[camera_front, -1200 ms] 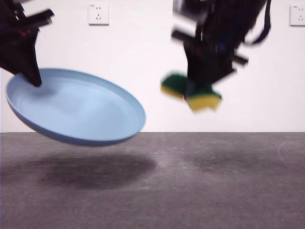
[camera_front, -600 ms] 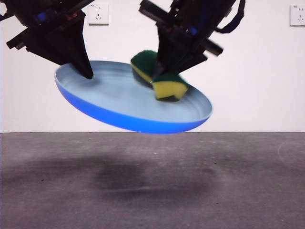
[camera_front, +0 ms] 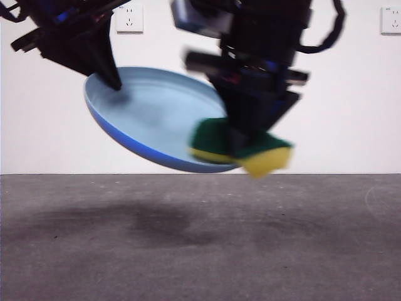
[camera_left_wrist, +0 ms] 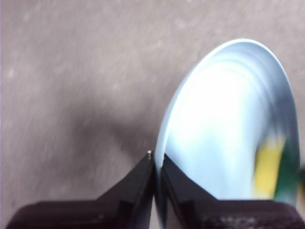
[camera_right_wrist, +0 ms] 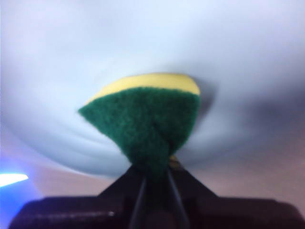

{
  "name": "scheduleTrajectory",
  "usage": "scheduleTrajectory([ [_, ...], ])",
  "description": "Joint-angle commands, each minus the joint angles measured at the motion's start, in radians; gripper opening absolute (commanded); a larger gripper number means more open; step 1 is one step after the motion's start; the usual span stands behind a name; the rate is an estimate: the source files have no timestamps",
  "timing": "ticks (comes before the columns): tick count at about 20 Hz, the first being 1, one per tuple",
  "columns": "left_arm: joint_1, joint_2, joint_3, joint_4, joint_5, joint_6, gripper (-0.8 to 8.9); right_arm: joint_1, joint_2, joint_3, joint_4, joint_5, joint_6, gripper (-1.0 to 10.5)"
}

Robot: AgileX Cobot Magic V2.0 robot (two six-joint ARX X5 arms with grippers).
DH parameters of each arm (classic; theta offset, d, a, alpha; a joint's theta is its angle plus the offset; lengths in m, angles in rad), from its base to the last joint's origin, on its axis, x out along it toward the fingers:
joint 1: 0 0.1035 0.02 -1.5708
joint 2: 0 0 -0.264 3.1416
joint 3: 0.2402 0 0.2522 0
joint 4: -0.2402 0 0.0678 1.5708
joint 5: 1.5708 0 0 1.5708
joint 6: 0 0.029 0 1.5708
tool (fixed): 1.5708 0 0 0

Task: Pick up the plate,pick up the cloth,clean the plate with the cloth

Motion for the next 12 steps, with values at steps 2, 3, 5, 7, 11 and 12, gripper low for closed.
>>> scheduleTrajectory([
  [2,0.001,-0.008,0.010,-0.056,0.079,-0.020,-0.08,-0.035,0.010,-0.008,0.037,0.289,-0.002,-0.1],
  [3,-0.003,-0.008,0.010,-0.067,0.103,-0.021,-0.08,-0.047,0.010,-0.008,0.076,0.303,0.000,-0.1],
  [5,-0.014,-0.008,0.010,-0.076,0.133,-0.021,-0.08,-0.063,0.010,-0.008,0.163,0.265,0.000,-0.1],
  [7,-0.029,-0.008,0.010,-0.074,0.137,-0.021,-0.08,-0.073,0.010,-0.008,0.249,0.158,0.000,-0.1],
  [11,-0.045,-0.008,0.010,-0.018,0.134,-0.032,-0.08,-0.069,0.010,-0.008,0.408,-0.296,0.025,-0.1],
  [12,-0.045,-0.008,0.010,0.008,0.130,-0.041,-0.08,-0.055,0.010,-0.008,0.410,-0.356,0.042,-0.1],
])
